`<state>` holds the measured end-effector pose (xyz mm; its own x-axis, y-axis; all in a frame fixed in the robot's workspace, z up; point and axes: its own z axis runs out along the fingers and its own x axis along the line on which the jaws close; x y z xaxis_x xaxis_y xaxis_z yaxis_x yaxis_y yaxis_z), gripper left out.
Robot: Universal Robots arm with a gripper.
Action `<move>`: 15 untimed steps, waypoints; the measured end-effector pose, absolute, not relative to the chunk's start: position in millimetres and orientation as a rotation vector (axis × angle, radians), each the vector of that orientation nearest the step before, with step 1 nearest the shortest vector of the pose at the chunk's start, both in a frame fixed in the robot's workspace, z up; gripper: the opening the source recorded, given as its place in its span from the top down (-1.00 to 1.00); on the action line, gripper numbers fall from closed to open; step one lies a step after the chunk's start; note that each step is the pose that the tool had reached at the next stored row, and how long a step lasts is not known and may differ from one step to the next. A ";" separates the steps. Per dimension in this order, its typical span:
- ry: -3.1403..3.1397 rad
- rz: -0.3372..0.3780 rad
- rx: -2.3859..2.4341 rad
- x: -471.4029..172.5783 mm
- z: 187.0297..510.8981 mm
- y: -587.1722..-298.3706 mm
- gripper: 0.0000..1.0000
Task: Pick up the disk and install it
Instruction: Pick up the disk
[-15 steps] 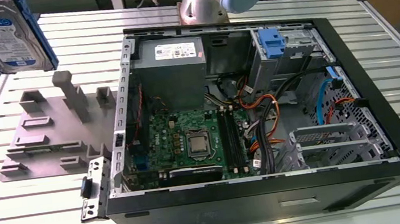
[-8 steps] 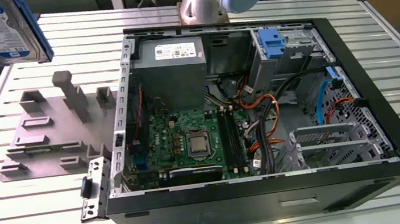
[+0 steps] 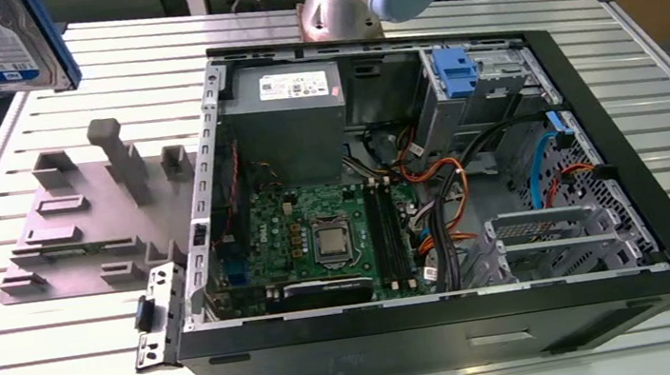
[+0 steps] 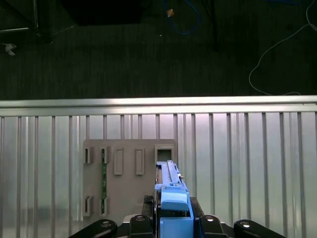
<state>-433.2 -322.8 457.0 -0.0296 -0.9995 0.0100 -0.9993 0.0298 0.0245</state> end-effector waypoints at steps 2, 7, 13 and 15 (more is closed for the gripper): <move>-2.236 -0.015 2.171 -433.3 461.7 -322.8 0.27; -2.234 -0.011 2.169 -433.3 468.2 -322.8 0.27; -2.229 0.000 2.164 -433.3 468.4 -326.3 0.27; -2.229 0.001 2.164 -433.3 468.3 -329.8 0.27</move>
